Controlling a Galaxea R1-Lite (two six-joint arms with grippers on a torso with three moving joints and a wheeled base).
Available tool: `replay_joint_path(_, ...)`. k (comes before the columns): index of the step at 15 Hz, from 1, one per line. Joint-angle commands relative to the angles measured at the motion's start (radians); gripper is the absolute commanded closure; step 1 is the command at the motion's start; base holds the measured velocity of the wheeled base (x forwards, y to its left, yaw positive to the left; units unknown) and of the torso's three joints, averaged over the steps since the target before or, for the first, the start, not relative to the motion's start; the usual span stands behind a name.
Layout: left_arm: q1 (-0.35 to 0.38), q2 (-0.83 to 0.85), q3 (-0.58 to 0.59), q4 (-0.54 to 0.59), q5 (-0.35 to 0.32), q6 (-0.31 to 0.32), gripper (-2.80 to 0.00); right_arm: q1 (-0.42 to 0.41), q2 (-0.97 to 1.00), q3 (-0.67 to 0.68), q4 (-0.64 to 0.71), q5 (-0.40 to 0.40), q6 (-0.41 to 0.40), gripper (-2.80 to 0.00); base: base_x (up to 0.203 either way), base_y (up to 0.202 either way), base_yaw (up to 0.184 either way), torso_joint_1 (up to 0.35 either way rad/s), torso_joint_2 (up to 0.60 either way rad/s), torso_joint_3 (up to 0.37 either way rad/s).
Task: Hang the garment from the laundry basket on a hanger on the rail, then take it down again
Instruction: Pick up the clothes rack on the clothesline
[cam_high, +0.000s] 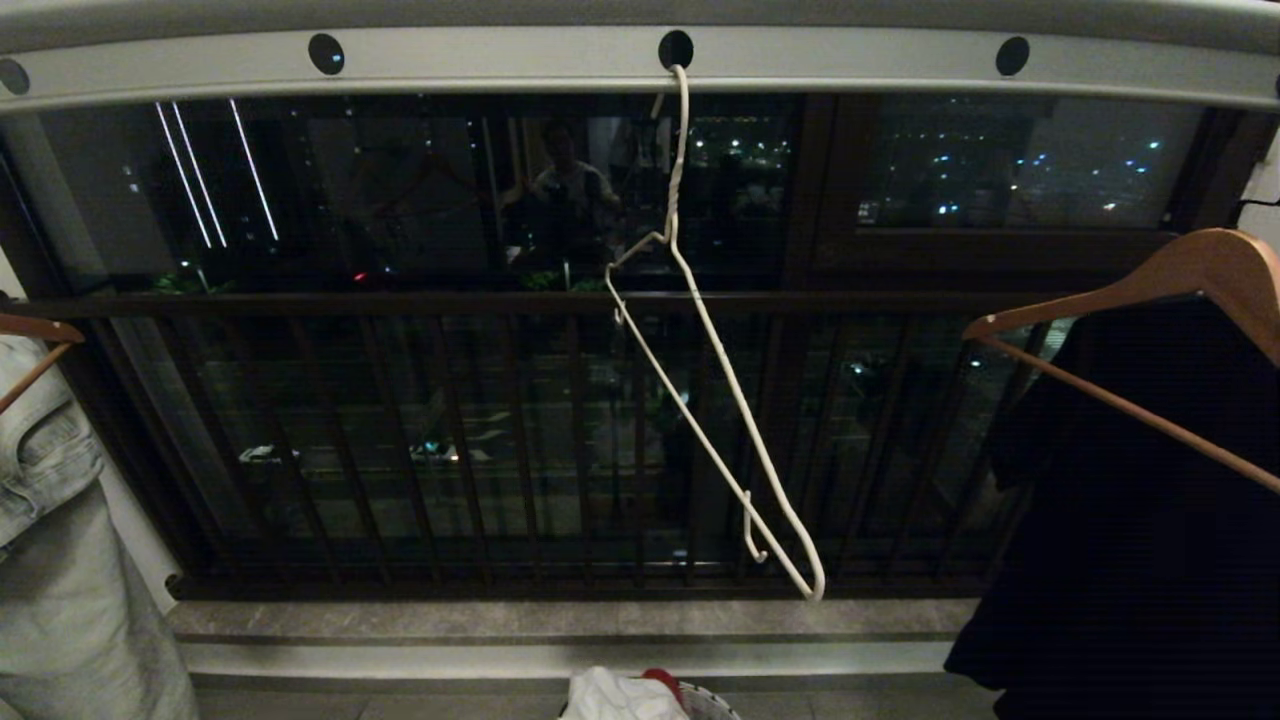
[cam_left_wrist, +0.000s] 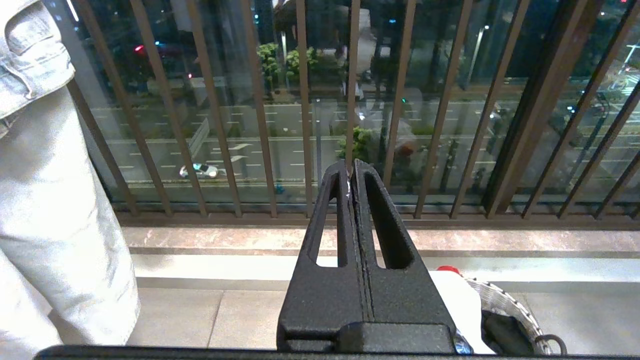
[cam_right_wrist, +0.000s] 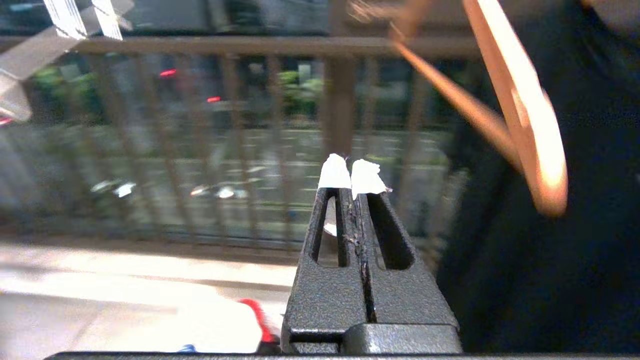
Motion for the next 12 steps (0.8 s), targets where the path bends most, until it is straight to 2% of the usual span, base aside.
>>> replay_joint_path(1,-0.001,0.0,0.011,-0.001,0.001,0.0,0.0,0.0,0.228,-0.202,0.042,0.092,0.001,0.0,0.0,0.0,0.0,0.0,0.0,0.0)
replay_joint_path(6,0.0,0.0,0.011,-0.001,0.001,0.0,0.0,0.003,0.598,-0.596,0.116,0.338,-0.001,0.0,0.0,0.0,0.0,0.0,0.0,0.0)
replay_joint_path(8,-0.001,0.0,0.011,-0.001,0.001,0.0,0.0,0.052,0.735,-0.697,0.137,0.398,0.0,0.0,0.0,0.0,0.0,0.0,0.0,0.0)
replay_joint_path(10,-0.001,0.0,0.009,-0.001,0.001,0.0,0.0,0.178,0.846,-0.751,0.144,0.379,0.003,0.0,0.0,0.0,0.0,0.0,0.0,0.0)
replay_joint_path(12,0.0,0.0,0.01,-0.001,0.001,0.0,0.0,0.33,0.928,-0.793,0.141,0.252,0.011,0.0,0.0,0.0,0.0,0.0,0.0,0.0)
